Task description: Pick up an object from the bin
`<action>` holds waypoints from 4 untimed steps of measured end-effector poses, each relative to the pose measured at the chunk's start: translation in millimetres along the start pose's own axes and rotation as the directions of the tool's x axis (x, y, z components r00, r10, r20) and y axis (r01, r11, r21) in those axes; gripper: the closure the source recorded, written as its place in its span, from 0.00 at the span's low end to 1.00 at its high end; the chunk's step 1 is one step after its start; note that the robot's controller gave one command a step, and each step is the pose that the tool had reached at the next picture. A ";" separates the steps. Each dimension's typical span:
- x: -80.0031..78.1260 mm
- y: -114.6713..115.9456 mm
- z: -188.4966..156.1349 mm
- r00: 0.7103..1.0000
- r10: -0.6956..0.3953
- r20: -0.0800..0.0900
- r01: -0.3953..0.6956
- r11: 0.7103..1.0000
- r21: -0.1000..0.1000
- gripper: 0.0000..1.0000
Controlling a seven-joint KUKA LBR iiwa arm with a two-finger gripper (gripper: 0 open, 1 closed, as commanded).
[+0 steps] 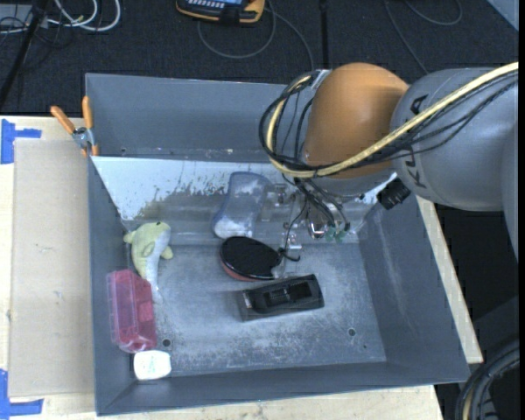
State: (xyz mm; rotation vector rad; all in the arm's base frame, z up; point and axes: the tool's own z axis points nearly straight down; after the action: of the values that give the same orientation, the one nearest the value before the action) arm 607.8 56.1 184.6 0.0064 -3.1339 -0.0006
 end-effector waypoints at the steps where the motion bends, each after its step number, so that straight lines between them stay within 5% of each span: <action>1: -1.0 -0.3 -4.8 1.000 0.001 0.006 -0.001 1.000 0.000 0.00; 3: 7.5 7.4 95.1 1.000 -0.014 0.008 0.014 1.000 0.000 0.00; 4: -2.9 12.7 111.0 0.920 -0.392 0.018 0.392 0.920 0.003 1.00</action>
Offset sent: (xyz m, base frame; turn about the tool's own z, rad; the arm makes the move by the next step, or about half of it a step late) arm -0.0181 0.0049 -0.1146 -0.0895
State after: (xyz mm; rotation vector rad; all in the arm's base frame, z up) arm 609.7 68.8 73.6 0.6375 -3.0870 -0.0047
